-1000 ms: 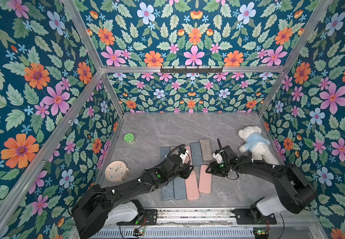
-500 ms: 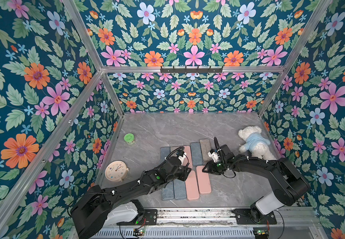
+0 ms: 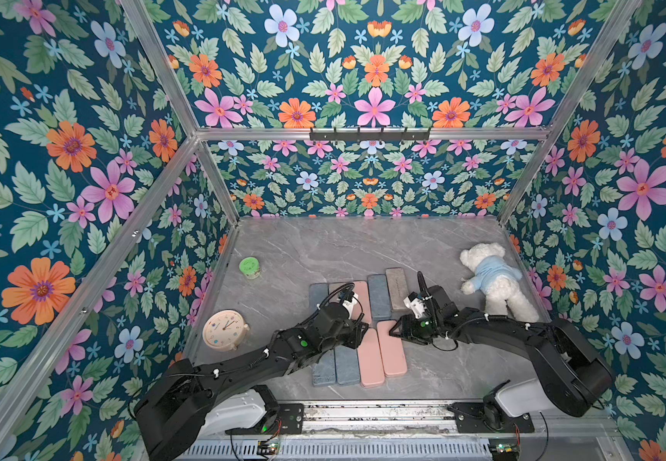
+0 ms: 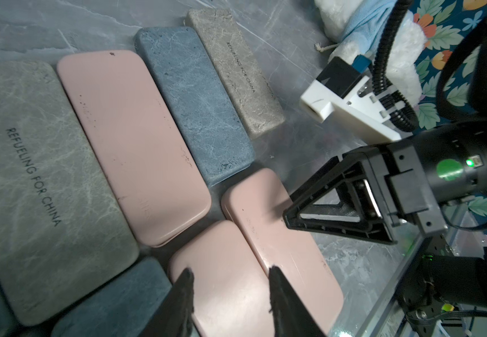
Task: Close the glasses case
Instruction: Adjust the glasses case at the center of the board, then reset both arms
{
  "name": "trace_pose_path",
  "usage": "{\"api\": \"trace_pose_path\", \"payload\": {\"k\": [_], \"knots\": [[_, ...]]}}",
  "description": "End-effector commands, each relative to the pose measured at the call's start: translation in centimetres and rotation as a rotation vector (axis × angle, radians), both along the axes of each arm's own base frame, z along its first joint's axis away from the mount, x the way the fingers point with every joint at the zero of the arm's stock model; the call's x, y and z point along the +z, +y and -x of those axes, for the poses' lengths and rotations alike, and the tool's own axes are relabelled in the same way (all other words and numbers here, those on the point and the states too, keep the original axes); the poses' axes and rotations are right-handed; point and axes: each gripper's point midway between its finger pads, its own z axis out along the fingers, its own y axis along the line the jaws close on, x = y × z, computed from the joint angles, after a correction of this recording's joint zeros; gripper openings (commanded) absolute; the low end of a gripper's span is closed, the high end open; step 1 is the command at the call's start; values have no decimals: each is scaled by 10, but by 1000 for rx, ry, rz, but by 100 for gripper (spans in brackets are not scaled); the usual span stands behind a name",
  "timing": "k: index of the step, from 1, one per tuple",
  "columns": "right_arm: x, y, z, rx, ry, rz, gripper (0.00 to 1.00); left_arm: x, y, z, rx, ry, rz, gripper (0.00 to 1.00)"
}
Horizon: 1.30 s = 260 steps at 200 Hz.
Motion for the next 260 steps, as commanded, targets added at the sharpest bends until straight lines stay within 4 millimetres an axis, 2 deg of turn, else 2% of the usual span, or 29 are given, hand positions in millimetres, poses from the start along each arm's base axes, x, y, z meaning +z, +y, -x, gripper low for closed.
{"api": "trace_pose_path", "payload": {"k": [1, 10, 30, 36, 40, 57, 69, 83, 95, 105, 112, 121, 128, 154, 179, 187, 199, 212, 217, 220, 231, 246, 260], "knots": [[16, -4, -7, -31, -44, -28, 68, 9, 8, -7, 47, -36, -3, 51], [24, -13, -9, -48, -73, -24, 72, 14, 15, -11, 83, -63, -11, 56], [51, -42, -17, -100, -175, 13, 90, 36, 45, -26, 208, -157, -43, 69], [60, -56, -21, -131, -214, 32, 96, 43, 57, -31, 255, -183, -58, 74], [68, -66, -24, -159, -249, 46, 99, 47, 66, -35, 290, -199, -66, 81], [94, -119, -40, -300, -397, 146, 100, 67, 103, -54, 424, -273, -95, 98], [108, -160, -53, -428, -477, 219, 100, 79, 132, -69, 528, -321, -135, 99], [114, -204, -68, -597, -488, 244, 100, 91, 170, -86, 674, -380, -192, 99], [113, -234, -79, -715, -470, 222, 100, 98, 199, -97, 792, -440, -243, 99], [107, -261, -86, -814, -483, 298, 100, 103, 223, -102, 884, -490, -290, 99], [104, -272, -91, -850, -509, 346, 100, 105, 236, -103, 934, -542, -317, 99], [105, -281, -97, -869, -562, 381, 100, 106, 250, -101, 995, -610, -348, 99], [105, -286, -100, -885, -594, 400, 100, 100, 260, -99, 1024, -654, -381, 99], [113, -305, -105, -938, -793, 491, 100, 78, 278, -94, 1028, -787, -437, 99], [114, -315, -104, -984, -963, 543, 100, 47, 290, -116, 995, -751, -470, 99], [113, -314, -107, -977, -995, 567, 100, 37, 290, -124, 977, -744, -474, 99], [115, -306, -118, -923, -1061, 616, 100, 41, 284, -133, 942, -812, -468, 99], [115, -288, -129, -813, -1048, 645, 100, 37, 279, -146, 895, -817, -465, 99], [121, -284, -131, -806, -1107, 648, 100, 26, 281, -151, 887, -777, -476, 99], [125, -284, -131, -814, -1142, 643, 100, 27, 280, -153, 881, -785, -460, 99], [136, -285, -132, -850, -1224, 631, 100, 25, 292, -150, 914, -775, -419, 99], [138, -286, -138, -843, -1221, 637, 100, 16, 307, -148, 943, -739, -347, 99], [125, -286, -134, -810, -1126, 674, 100, 13, 310, -158, 932, -734, -334, 99]]}}
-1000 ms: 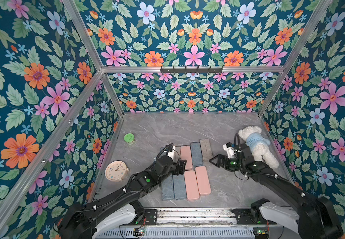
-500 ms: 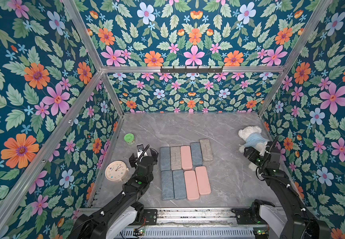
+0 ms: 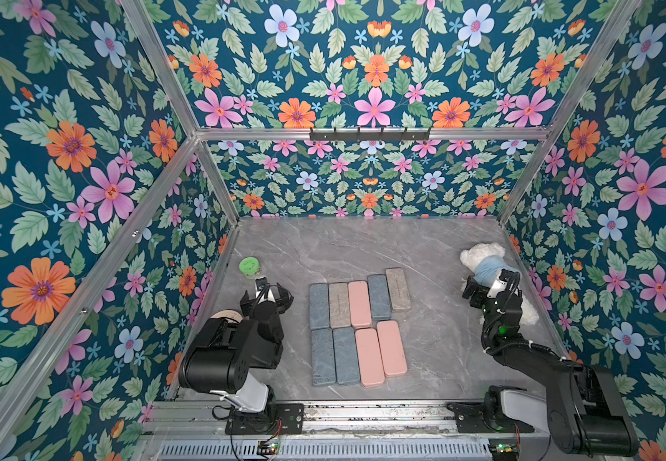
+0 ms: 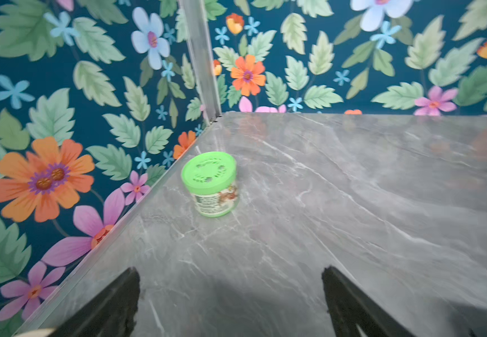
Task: Close the glasses case
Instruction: Reset both arms
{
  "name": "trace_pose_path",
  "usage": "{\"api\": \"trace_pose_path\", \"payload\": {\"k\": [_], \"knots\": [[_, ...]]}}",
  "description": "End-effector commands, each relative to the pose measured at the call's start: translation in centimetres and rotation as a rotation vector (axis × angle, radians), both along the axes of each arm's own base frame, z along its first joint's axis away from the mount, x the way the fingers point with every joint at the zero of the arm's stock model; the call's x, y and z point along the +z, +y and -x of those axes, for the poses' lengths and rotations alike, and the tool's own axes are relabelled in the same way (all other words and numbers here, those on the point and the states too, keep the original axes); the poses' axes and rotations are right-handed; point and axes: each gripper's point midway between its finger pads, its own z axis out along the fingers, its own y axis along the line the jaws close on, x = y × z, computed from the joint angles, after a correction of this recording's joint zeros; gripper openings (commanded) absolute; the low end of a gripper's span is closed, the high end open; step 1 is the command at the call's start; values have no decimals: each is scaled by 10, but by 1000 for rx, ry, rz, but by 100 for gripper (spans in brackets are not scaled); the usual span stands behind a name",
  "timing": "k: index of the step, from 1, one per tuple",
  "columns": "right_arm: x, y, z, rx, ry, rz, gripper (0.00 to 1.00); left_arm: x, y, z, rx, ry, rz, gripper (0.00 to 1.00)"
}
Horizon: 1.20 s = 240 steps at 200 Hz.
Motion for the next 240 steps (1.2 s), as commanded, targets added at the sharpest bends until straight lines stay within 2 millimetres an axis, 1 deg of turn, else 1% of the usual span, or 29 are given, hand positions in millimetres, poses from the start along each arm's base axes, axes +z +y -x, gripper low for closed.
{"api": "trace_pose_path", "payload": {"k": [1, 7, 21, 26, 36, 41, 46, 50, 59, 63, 68, 70, 73, 79, 84, 89, 104, 156, 173, 187, 240], "knots": [[34, -5, -3, -27, -81, 61, 99, 19, -8, -16, -89, -113, 80, 99], [26, -8, 3, -46, -31, 48, 99, 13, -10, -19, -103, -67, 89, 99], [20, -13, 15, -78, -40, 36, 100, 14, -11, -28, -130, -67, 100, 99], [16, -10, 15, -61, -21, 37, 100, 13, -10, -29, -134, -62, 106, 99], [-4, -7, 15, -44, 74, 57, 100, 9, -8, -31, -141, -35, 127, 99], [-12, -8, 16, -52, 88, 51, 100, 9, -8, -31, -142, -40, 129, 99], [-7, -10, 14, -61, 37, 59, 100, 10, -9, -31, -148, -46, 127, 99], [-5, -6, 13, -42, 12, 55, 100, 10, -10, -31, -156, -45, 126, 99], [-6, -5, 8, -32, -9, 30, 100, 9, -12, -32, -167, -34, 126, 99], [-11, -5, 3, -25, 21, 22, 100, 8, -12, -33, -168, -30, 127, 99], [-24, -6, -5, -20, 71, 11, 100, 8, -12, -34, -171, -30, 128, 99], [-24, -6, -8, -19, 68, 8, 100, 8, -12, -35, -170, -29, 129, 99], [-30, -6, -13, -13, 77, 9, 100, 8, -12, -35, -171, -26, 130, 99], [-34, 4, -23, 43, 74, 43, 100, 7, -12, -35, -172, -20, 131, 99], [-35, 9, -25, 52, 91, 69, 100, 7, -12, -35, -173, -21, 131, 99], [-38, 11, -22, 57, 114, 58, 100, 8, -12, -35, -176, -26, 131, 99], [-37, 7, -23, 51, 96, 48, 100, 7, -13, -35, -176, -21, 130, 99], [-38, 11, -22, 74, 93, 52, 100, 8, -12, -35, -173, -23, 129, 99], [-38, 11, -22, 60, 95, 73, 100, 8, -12, -35, -173, -23, 129, 99], [-38, 15, -23, 65, 100, 90, 100, 7, -12, -35, -173, -22, 129, 99], [-38, 16, -24, 67, 97, 86, 100, 8, -12, -35, -174, -24, 129, 99]]}}
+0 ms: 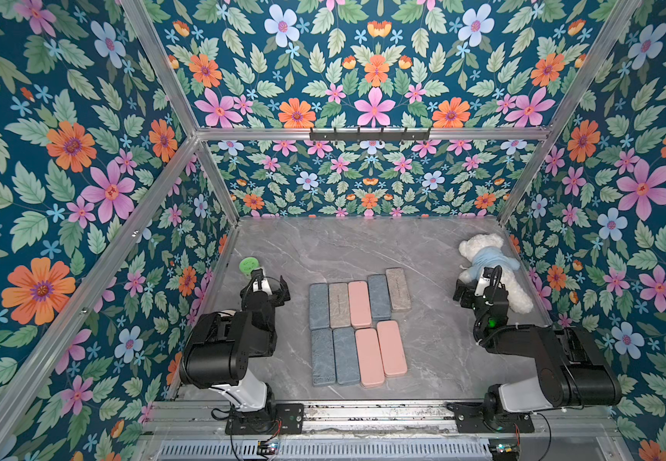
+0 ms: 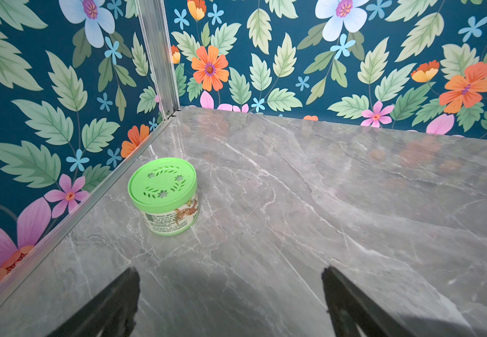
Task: Close the glasses case
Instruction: Reset both arms
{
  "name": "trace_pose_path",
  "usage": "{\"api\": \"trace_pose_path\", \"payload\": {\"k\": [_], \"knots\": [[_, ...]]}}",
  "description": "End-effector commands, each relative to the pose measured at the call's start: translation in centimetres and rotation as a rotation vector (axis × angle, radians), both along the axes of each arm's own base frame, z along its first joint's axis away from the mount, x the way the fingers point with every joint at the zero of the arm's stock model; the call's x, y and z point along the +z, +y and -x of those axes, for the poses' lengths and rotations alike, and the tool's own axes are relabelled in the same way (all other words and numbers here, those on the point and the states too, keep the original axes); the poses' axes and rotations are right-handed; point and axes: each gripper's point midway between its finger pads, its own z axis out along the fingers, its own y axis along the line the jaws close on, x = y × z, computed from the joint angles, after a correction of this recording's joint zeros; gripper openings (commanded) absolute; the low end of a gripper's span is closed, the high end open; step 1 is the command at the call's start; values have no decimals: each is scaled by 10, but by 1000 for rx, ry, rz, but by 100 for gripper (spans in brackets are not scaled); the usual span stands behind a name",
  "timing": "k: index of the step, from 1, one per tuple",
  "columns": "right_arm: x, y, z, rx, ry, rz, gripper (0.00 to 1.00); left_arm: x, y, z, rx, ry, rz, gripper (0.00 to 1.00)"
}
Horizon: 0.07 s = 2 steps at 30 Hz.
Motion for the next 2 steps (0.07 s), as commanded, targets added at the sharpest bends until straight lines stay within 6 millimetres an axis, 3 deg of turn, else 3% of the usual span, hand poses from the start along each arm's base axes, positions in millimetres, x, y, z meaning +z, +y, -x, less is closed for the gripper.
{"api": "trace_pose_path", "payload": {"k": [1, 2], "knots": [[11, -2, -4, -7, -42, 19, 100, 9, -1, -2, -2, -36, 3, 99], [10, -2, -4, -8, -42, 20, 99, 9, 0, -2, -1, -35, 2, 99]]}}
